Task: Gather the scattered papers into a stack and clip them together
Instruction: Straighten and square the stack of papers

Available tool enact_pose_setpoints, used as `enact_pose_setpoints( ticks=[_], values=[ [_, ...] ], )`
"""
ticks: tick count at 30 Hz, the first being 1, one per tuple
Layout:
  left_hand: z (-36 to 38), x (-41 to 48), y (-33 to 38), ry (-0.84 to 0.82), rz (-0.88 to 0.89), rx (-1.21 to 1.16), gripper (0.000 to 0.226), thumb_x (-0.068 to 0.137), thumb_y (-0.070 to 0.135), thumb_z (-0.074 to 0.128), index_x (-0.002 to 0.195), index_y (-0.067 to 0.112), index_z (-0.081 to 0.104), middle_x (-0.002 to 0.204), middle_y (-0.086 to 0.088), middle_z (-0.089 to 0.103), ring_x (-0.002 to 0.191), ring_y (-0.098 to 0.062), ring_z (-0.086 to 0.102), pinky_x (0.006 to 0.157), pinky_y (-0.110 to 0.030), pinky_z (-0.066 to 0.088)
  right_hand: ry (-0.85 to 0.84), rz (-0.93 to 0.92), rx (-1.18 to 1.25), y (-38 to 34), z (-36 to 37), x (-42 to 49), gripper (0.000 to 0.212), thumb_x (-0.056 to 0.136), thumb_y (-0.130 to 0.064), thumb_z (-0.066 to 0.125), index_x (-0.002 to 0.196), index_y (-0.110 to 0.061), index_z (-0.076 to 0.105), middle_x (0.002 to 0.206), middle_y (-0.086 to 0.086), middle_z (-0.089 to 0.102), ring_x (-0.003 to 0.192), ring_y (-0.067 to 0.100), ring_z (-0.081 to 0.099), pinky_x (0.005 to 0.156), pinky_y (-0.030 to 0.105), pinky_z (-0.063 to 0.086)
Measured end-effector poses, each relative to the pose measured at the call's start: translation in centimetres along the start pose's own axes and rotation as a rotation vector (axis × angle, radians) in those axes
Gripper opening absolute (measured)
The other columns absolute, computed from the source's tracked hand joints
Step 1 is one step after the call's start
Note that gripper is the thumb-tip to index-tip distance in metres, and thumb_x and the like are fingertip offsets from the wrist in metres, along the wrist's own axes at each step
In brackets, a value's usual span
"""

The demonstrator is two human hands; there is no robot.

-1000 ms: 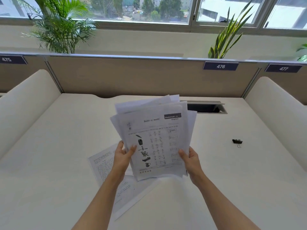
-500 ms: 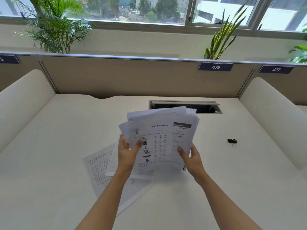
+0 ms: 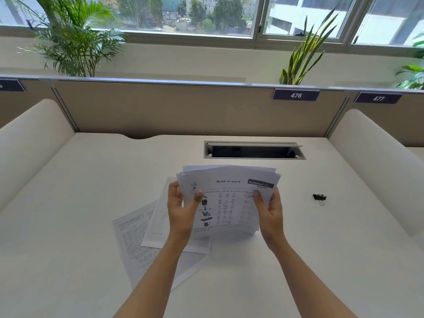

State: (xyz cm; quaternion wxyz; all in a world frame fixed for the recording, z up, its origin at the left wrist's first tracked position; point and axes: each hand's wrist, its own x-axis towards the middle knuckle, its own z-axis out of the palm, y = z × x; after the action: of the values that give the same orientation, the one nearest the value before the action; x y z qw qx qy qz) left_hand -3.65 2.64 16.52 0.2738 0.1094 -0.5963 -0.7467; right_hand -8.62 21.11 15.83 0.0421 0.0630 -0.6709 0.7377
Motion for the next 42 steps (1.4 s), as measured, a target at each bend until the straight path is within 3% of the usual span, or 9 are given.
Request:
enact_pose_setpoints(
  ticks=[3,6,10,13,18,25,27,35,42],
  values=[
    [0.4,0.5,1.4,-0.005,0.094,-0.017,0.061,0.073,0.060,0.066,0.110,0.017,0.044,0.096,-0.007,0.065,0.082,-0.013,0.066,0.061,-0.026,0.056,0.023,-0.126,0.011,-2.1,0.9,-0.2,0.025,0.091,-0.032,0.052,0.112,-0.021,0.047,0.098,-0.001,0.059,0.087,0.013,0.062,0.064,0.028,0.057],
    [1.7,1.1,2.6,0.084,0.137,-0.015,0.045,0.087,0.045,0.051,0.107,0.005,0.046,0.081,0.005,0.062,0.069,-0.003,0.062,0.055,-0.016,0.049,0.124,-0.186,0.062,-4.3,1.8,0.2,0.025,0.089,-0.039,0.052,0.100,-0.017,0.052,0.090,0.002,0.058,0.077,0.014,0.060,0.057,0.024,0.051],
    [3.0,1.7,3.1,0.178,0.027,-0.007,0.024,0.096,0.038,0.048,0.095,0.014,0.053,0.081,-0.004,0.058,0.069,-0.012,0.058,0.056,-0.025,0.049,0.255,-0.099,0.100,-5.4,2.2,1.0,0.017,0.092,-0.030,0.052,0.082,-0.017,0.057,0.076,-0.004,0.061,0.065,0.008,0.059,0.054,0.021,0.046],
    [3.6,1.7,3.1,0.200,0.025,0.043,0.028,0.094,0.045,0.047,0.078,0.023,0.049,0.076,-0.004,0.053,0.068,-0.016,0.053,0.056,-0.028,0.047,0.248,-0.101,0.053,-5.2,1.9,1.2,0.023,0.099,-0.022,0.047,0.083,-0.008,0.056,0.072,-0.010,0.060,0.063,0.005,0.058,0.054,0.022,0.044],
    [3.5,1.4,2.6,0.146,0.036,0.054,0.024,0.087,0.050,0.047,0.075,0.029,0.044,0.075,-0.004,0.053,0.066,-0.018,0.054,0.054,-0.029,0.051,0.103,-0.159,0.013,-4.6,1.0,0.6,0.019,0.096,-0.034,0.048,0.104,-0.018,0.051,0.087,-0.010,0.059,0.078,0.010,0.061,0.057,0.025,0.052],
    [2.7,0.1,0.0,0.107,-0.065,0.036,0.020,0.092,0.037,0.048,0.091,0.017,0.052,0.080,0.000,0.064,0.067,-0.006,0.066,0.056,-0.023,0.055,-0.029,-0.002,-0.089,-1.0,-1.4,-0.2,0.015,0.097,-0.019,0.050,0.109,-0.025,0.054,0.103,-0.005,0.065,0.091,0.008,0.064,0.065,0.019,0.054],
    [2.9,0.3,-0.2,0.108,-0.066,0.043,0.021,0.092,0.037,0.048,0.090,0.017,0.053,0.080,-0.001,0.063,0.067,-0.006,0.066,0.057,-0.023,0.055,-0.019,0.024,-0.098,-1.0,-1.4,-0.1,0.018,0.099,-0.014,0.045,0.111,-0.022,0.056,0.103,-0.003,0.065,0.084,-0.002,0.065,0.062,0.015,0.053],
    [3.6,0.1,-0.3,0.043,-0.084,0.046,0.015,0.095,0.032,0.046,0.092,0.020,0.054,0.087,-0.006,0.066,0.075,-0.015,0.068,0.059,-0.028,0.058,0.040,0.032,-0.055,-1.1,-1.9,0.1,0.013,0.102,-0.018,0.040,0.107,-0.021,0.051,0.100,-0.004,0.063,0.088,0.009,0.062,0.066,0.023,0.056],
    [3.6,-0.3,-0.9,0.021,-0.128,0.040,0.014,0.092,0.031,0.050,0.096,0.022,0.059,0.091,-0.004,0.070,0.082,-0.020,0.069,0.062,-0.033,0.060,0.063,0.096,-0.069,0.0,-2.0,-0.8,0.021,0.102,-0.016,0.038,0.105,-0.029,0.053,0.103,-0.004,0.063,0.082,-0.004,0.063,0.064,0.016,0.054]
  ],
)
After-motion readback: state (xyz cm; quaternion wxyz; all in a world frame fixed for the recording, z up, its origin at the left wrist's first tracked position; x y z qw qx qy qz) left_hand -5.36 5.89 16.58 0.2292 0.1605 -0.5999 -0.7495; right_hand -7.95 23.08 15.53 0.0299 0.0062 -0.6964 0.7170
